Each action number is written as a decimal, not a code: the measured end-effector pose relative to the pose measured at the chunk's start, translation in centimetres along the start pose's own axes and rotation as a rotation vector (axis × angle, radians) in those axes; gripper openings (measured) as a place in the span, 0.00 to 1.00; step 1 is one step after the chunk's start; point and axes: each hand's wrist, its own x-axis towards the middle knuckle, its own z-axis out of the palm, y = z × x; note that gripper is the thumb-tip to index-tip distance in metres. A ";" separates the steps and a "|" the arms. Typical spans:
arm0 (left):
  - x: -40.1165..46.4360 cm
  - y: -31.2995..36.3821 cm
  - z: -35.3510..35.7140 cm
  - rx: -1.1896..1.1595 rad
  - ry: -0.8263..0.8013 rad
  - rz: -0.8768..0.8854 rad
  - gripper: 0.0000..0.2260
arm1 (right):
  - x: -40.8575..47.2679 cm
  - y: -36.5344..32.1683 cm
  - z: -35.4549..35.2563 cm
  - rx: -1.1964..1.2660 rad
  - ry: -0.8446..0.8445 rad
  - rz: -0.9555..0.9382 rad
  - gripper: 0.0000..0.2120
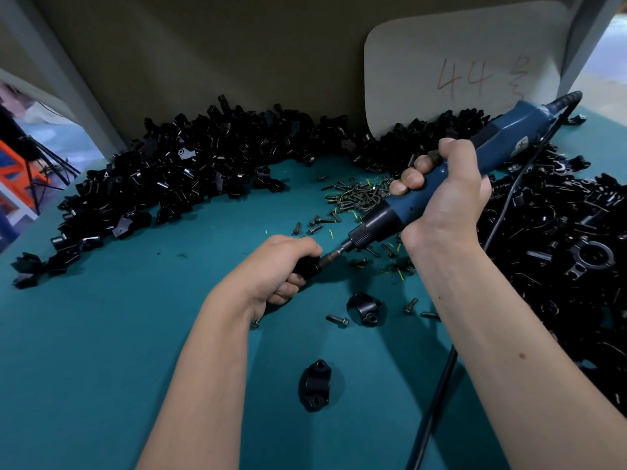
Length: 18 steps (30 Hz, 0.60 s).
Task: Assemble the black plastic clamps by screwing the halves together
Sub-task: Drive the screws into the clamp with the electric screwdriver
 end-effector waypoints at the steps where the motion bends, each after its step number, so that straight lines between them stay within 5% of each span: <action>1: 0.0 -0.1 -0.1 -0.004 -0.008 -0.010 0.13 | 0.0 0.0 0.0 0.004 -0.008 0.004 0.12; 13: 0.5 -0.1 0.7 -0.022 0.033 0.063 0.10 | -0.1 -0.8 0.4 -0.006 -0.033 -0.062 0.09; 18: 0.3 -0.6 -0.1 -0.181 -0.031 0.213 0.10 | 0.2 -1.5 0.1 0.160 -0.030 0.100 0.11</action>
